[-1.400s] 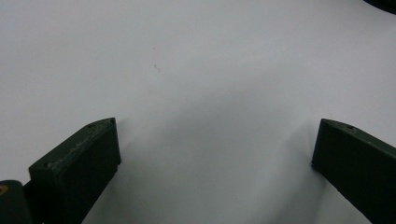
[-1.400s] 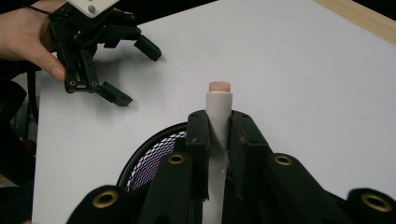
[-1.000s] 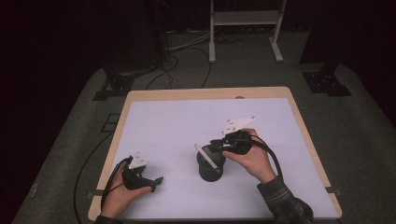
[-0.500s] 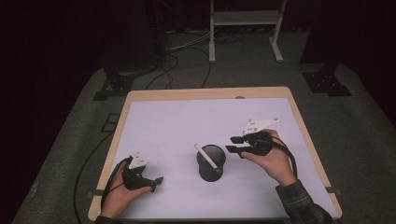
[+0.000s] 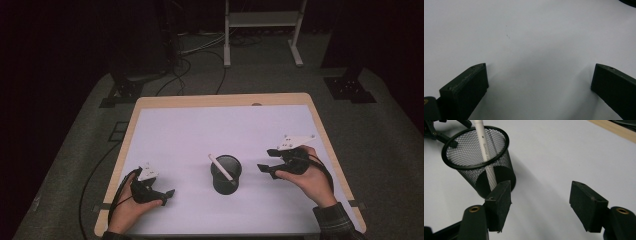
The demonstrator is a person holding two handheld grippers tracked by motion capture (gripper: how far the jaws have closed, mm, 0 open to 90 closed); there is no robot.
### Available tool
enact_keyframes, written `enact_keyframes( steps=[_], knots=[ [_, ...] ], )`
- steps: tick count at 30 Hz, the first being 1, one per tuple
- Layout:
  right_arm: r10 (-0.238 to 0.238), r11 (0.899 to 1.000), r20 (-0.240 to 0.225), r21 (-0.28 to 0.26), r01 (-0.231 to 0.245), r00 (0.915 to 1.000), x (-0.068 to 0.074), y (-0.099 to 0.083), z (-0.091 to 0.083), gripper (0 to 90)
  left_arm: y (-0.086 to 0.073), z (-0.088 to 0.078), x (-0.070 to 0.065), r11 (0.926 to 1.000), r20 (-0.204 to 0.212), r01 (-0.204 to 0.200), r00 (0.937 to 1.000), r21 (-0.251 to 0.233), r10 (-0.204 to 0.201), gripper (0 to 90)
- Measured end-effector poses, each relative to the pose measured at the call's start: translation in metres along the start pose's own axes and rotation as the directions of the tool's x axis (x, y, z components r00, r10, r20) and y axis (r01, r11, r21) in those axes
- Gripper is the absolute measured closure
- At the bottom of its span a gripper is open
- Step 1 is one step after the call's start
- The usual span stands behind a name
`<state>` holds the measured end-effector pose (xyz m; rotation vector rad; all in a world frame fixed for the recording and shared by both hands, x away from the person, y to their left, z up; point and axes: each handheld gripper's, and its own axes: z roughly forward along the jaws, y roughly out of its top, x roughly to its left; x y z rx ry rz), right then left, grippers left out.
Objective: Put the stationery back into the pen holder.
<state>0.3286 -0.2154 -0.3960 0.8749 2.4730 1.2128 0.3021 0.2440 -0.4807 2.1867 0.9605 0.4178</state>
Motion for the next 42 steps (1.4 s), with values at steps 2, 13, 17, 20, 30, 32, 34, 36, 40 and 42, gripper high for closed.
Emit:
enact_keyframes(
  steps=[2,13,17,20,30,32,34,36,40,42],
  knots=[
    [0.011,1.000,0.010,-0.002,-0.011,0.9999,-0.002,-0.005,-0.002,31.2,0.000,0.000,0.000,1.0000,0.000,-0.001,1.0000,0.000,0.001,0.1],
    [0.017,0.998,0.042,0.064,-0.020,0.9990,-0.008,-0.041,-0.001,23.1,0.000,0.000,0.000,1.0000,0.001,0.003,1.0000,-0.001,-0.003,0.1],
    [0.031,0.996,0.059,0.087,-0.036,0.9978,-0.010,-0.053,-0.002,22.2,0.000,0.000,0.000,1.0000,0.001,0.002,1.0000,0.000,-0.002,0.1],
    [0.044,0.994,0.071,0.100,-0.051,0.9965,-0.012,-0.063,-0.003,21.8,0.000,0.000,0.000,1.0000,0.001,0.002,1.0000,0.000,-0.002,0.1],
    [0.051,0.985,0.124,0.156,-0.070,0.9910,-0.019,-0.092,-0.008,21.3,0.000,0.000,0.000,1.0000,0.001,0.002,1.0000,-0.001,-0.002,0.1],
    [0.060,0.986,0.133,0.148,-0.079,0.9893,-0.020,-0.098,-0.010,21.3,0.000,0.000,0.000,1.0000,0.001,0.002,1.0000,-0.001,-0.002,0.1],
    [0.059,0.987,0.140,0.143,-0.079,0.9884,-0.021,-0.102,-0.012,21.3,0.000,0.000,0.000,1.0000,0.001,0.002,1.0000,-0.001,-0.002,0.1],
    [0.050,0.986,0.141,0.148,-0.071,0.9888,-0.021,-0.105,-0.014,20.2,0.000,0.000,0.000,1.0000,0.001,0.002,1.0000,-0.001,-0.002,0.1],
    [0.063,0.987,0.147,0.134,-0.083,0.9872,-0.022,-0.113,-0.015,20.0,0.000,0.000,0.000,1.0000,0.001,0.002,1.0000,-0.001,-0.002,0.1],
    [0.069,0.990,0.143,0.111,-0.086,0.9872,-0.023,-0.116,-0.016,19.6,0.000,0.000,0.000,1.0000,0.001,0.002,1.0000,-0.001,-0.002,0.1]
  ],
)
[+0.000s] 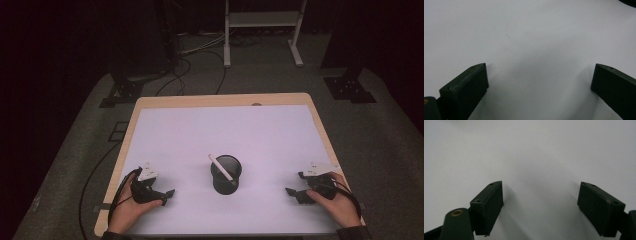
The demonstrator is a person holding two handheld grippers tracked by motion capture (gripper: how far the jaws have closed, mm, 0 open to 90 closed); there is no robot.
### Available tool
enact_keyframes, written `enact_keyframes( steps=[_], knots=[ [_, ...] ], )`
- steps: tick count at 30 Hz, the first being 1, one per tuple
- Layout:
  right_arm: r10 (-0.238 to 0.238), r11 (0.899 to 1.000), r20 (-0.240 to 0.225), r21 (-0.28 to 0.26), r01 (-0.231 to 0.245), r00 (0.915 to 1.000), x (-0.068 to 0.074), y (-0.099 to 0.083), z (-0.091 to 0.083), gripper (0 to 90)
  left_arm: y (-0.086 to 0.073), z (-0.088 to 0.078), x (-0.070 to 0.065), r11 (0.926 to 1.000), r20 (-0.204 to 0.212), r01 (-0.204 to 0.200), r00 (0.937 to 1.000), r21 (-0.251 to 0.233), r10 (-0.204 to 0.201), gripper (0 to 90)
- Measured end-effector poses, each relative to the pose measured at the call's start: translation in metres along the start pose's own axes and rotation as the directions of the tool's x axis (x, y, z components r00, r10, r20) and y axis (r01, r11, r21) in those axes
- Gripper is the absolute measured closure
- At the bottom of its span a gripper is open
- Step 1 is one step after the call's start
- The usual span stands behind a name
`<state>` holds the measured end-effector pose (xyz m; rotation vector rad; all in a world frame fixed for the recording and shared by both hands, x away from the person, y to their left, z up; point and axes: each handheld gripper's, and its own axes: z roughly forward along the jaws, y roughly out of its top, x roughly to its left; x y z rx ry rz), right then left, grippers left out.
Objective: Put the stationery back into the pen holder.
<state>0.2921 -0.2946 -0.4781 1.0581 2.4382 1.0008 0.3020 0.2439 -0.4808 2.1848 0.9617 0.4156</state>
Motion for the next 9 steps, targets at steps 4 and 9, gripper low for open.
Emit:
enact_keyframes(
  steps=[4,9],
  knots=[
    [0.004,0.999,-0.008,-0.045,-0.004,1.0000,-0.0012,-0.0061,0.0000,19.3,0.0000,0.0000,0.0001,1.0000,0.000,-0.002,1.0000,0.000,0.002,0.1],
    [-0.002,0.999,0.001,-0.046,0.002,1.0000,-0.0001,-0.0063,0.0002,18.7,0.0000,-0.0001,-0.0001,1.0000,-0.002,-0.004,1.0000,0.000,0.004,0.1]
  ],
)
